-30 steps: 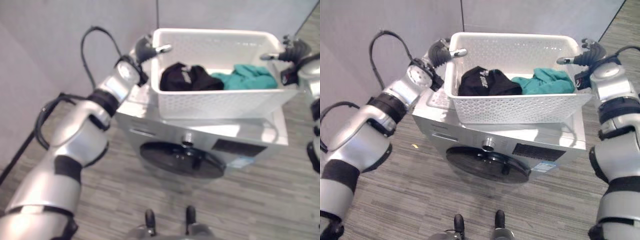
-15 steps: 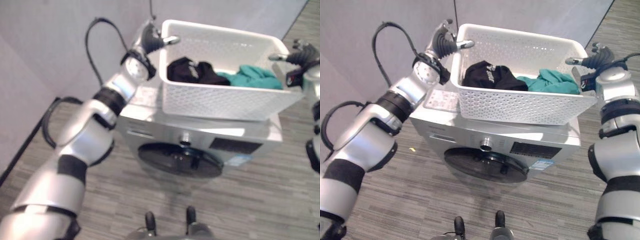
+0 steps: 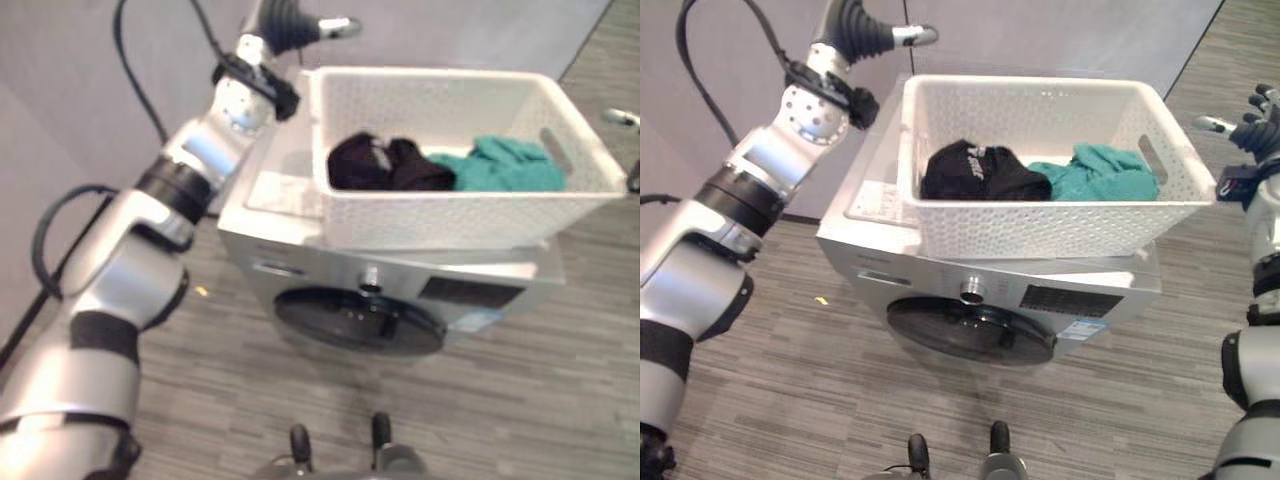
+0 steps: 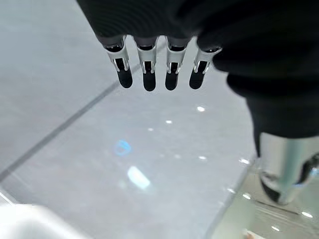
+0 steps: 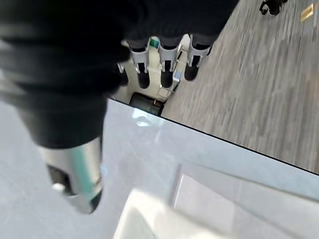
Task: Grab the laundry basket,head to the washer,open it,put in the laundry and shut it.
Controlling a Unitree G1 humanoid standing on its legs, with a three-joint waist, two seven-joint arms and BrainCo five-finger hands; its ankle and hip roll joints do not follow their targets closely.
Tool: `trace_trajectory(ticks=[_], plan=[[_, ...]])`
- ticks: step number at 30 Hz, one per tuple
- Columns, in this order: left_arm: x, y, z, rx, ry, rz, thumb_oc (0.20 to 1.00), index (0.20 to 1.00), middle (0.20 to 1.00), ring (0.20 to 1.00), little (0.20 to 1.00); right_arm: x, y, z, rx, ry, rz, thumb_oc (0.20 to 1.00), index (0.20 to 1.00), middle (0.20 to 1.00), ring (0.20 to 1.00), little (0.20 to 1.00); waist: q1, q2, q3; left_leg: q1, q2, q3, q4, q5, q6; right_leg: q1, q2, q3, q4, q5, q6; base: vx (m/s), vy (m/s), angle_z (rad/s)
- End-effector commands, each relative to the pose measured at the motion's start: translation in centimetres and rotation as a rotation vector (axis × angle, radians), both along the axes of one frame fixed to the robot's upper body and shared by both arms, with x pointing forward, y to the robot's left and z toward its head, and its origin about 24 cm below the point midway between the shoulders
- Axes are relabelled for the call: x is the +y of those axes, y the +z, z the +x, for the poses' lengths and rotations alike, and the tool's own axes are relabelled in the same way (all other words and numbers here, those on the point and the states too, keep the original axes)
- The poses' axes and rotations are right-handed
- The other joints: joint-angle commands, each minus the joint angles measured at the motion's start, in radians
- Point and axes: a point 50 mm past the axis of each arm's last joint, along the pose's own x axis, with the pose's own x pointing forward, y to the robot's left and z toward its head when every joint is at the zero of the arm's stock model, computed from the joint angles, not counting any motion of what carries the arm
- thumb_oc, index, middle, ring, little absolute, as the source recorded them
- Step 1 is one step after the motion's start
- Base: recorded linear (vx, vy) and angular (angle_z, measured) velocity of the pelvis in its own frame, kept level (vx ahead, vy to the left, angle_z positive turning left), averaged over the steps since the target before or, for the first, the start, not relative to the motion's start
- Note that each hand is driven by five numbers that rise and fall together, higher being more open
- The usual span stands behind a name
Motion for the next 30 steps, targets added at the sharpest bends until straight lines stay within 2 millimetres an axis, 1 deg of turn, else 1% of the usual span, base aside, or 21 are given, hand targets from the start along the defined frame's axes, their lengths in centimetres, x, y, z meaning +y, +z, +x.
trace_trajectory(ticks=[1,5,9,10,12,15,16,20,21,24,25,26,27,28,29,30], plan=[[-0.7,5.3,-1.5,-0.168,-0.022,-0.082,1.000,1.000,1.000,1.000,1.000,-1.4,-6.5,-0.7,0.273,-0.073,-0.038,1.000,1.000,1.000,1.000,1.000,-0.013,0.092,0.048,-0.055,0.059,0.044,0.026,-0.003,-0.053,-0.026,-0.047,0.016,0.154,-0.133,0.101,-0.05,0.033,-0.25],[-0.4,4.7,-1.4,-0.164,-0.018,-0.107,1.000,1.000,1.000,1.000,1.000,-1.7,-7.7,-1.4,0.281,-0.076,-0.037,1.000,1.000,1.000,1.000,1.000,-0.020,0.080,0.058,-0.069,0.059,0.046,0.027,-0.002,-0.051,-0.036,-0.049,0.022,0.153,-0.128,0.102,-0.03,0.009,-0.06],[-0.4,4.3,-1.3,-0.168,-0.015,-0.109,1.000,1.000,1.000,1.000,1.000,-2.2,-7.9,-2.0,0.274,-0.081,-0.044,1.000,1.000,1.000,1.000,1.000,-0.020,0.071,0.054,-0.075,0.059,0.045,0.027,-0.002,-0.051,-0.039,-0.050,0.020,0.154,-0.129,0.102,-0.01,-0.001,-0.05],[-0.2,4.5,-1.4,-0.179,-0.010,-0.117,1.000,1.000,1.000,1.000,1.000,-2.4,-7.9,-2.3,0.280,-0.087,-0.066,1.000,1.000,1.000,1.000,1.000,-0.021,0.068,0.050,-0.074,0.057,0.044,0.027,-0.004,-0.051,-0.037,-0.050,0.018,0.154,-0.130,0.102,0.00,0.006,-0.04],[0.0,4.6,-1.4,-0.183,-0.007,-0.124,1.000,1.000,1.000,1.000,1.000,-2.4,-8.0,-2.4,0.283,-0.084,-0.070,1.000,1.000,1.000,1.000,1.000,-0.022,0.067,0.048,-0.073,0.056,0.044,0.026,-0.004,-0.051,-0.037,-0.051,0.016,0.155,-0.130,0.103,0.00,0.006,0.02],[1.3,5.3,-1.5,-0.210,0.027,-0.155,1.000,1.000,1.000,1.000,1.000,-2.6,-8.0,-2.6,0.289,-0.087,-0.082,1.000,1.000,1.000,1.000,1.000,-0.021,0.065,0.038,-0.066,0.055,0.045,0.024,-0.006,-0.051,-0.034,-0.051,0.013,0.155,-0.129,0.104,0.01,0.008,0.04],[1.3,5.2,-1.5,-0.210,0.027,-0.155,1.000,1.000,1.000,1.000,1.000,-2.6,-8.0,-2.6,0.289,-0.087,-0.082,1.000,1.000,1.000,1.000,1.000,-0.021,0.065,0.038,-0.066,0.055,0.045,0.024,-0.006,-0.051,-0.033,-0.051,0.013,0.155,-0.129,0.104,0.01,-0.004,0.04],[3.4,6.2,-1.6,-0.247,0.088,-0.201,1.000,1.000,1.000,1.000,1.000,-3.7,-7.9,-3.5,0.299,-0.124,-0.082,1.000,1.000,1.000,1.000,1.000,-0.020,0.061,0.023,-0.054,0.057,0.047,0.022,-0.007,-0.055,-0.020,-0.051,0.006,0.154,-0.132,0.105,0.01,-0.011,0.04],[3.4,6.2,-1.6,-0.247,0.088,-0.201,1.000,1.000,1.000,1.000,1.000,-3.7,-7.9,-3.5,0.299,-0.124,-0.082,1.000,1.000,1.000,1.000,1.000,-0.020,0.061,0.023,-0.053,0.057,0.047,0.022,-0.007,-0.055,-0.019,-0.051,0.006,0.153,-0.132,0.105,0.01,-0.014,0.04],[5.0,7.1,-1.9,-0.272,0.119,-0.256,1.000,1.000,1.000,1.000,1.000,-4.6,-8.5,-4.5,0.318,-0.158,-0.062,1.000,1.000,1.000,1.000,1.000,-0.020,0.060,0.013,-0.043,0.060,0.047,0.021,-0.008,-0.059,-0.007,-0.049,0.001,0.151,-0.134,0.105,0.01,-0.030,0.04],[6.2,7.3,-2.0,-0.274,0.138,-0.281,1.000,1.000,1.000,1.000,1.000,-5.3,-9.0,-5.2,0.336,-0.186,-0.045,1.000,1.000,1.000,1.000,1.000,-0.019,0.059,0.004,-0.037,0.062,0.048,0.020,-0.008,-0.061,0.001,-0.048,-0.003,0.148,-0.135,0.106,0.02,-0.031,0.00],[6.2,7.3,-2.0,-0.273,0.137,-0.281,1.000,1.000,1.000,1.000,1.000,-5.3,-9.0,-5.2,0.336,-0.186,-0.045,1.000,1.000,1.000,1.000,1.000,-0.019,0.059,0.004,-0.036,0.062,0.048,0.020,-0.008,-0.061,0.002,-0.048,-0.003,0.148,-0.135,0.106,0.02,-0.052,-0.01],[7.5,7.9,-2.2,-0.281,0.164,-0.295,1.000,1.000,1.000,1.000,1.000,-5.9,-9.4,-5.8,0.344,-0.211,-0.024,1.000,1.000,1.000,1.000,1.000,-0.014,0.058,-0.006,-0.028,0.065,0.047,0.020,-0.009,-0.064,0.012,-0.046,-0.007,0.146,-0.136,0.106,0.01,-0.046,0.00],[8.1,8.1,-2.3,-0.280,0.174,-0.299,1.000,1.000,1.000,1.000,1.000,-6.1,-9.5,-6.0,0.351,-0.224,-0.016,1.000,1.000,1.000,1.000,1.000,-0.012,0.059,-0.012,-0.024,0.067,0.046,0.019,-0.009,-0.065,0.015,-0.046,-0.008,0.145,-0.136,0.107,0.01,-0.046,-0.02],[8.1,8.2,-2.3,-0.279,0.173,-0.299,1.000,1.000,1.000,1.000,1.000,-6.1,-9.5,-6.0,0.351,-0.223,-0.015,1.000,1.000,1.000,1.000,1.000,-0.012,0.058,-0.011,-0.023,0.067,0.046,0.019,-0.009,-0.066,0.016,-0.045,-0.008,0.145,-0.136,0.107,0.01,-0.036,-0.04],[8.5,8.3,-2.3,-0.271,0.173,-0.311,1.000,1.000,1.000,1.000,1.000,-6.2,-9.8,-6.2,0.361,-0.230,-0.007,1.000,1.000,1.000,1.000,1.000,-0.009,0.058,-0.016,-0.019,0.068,0.046,0.019,-0.009,-0.067,0.022,-0.044,-0.009,0.144,-0.137,0.107,0.00,-0.049,-0.03]])
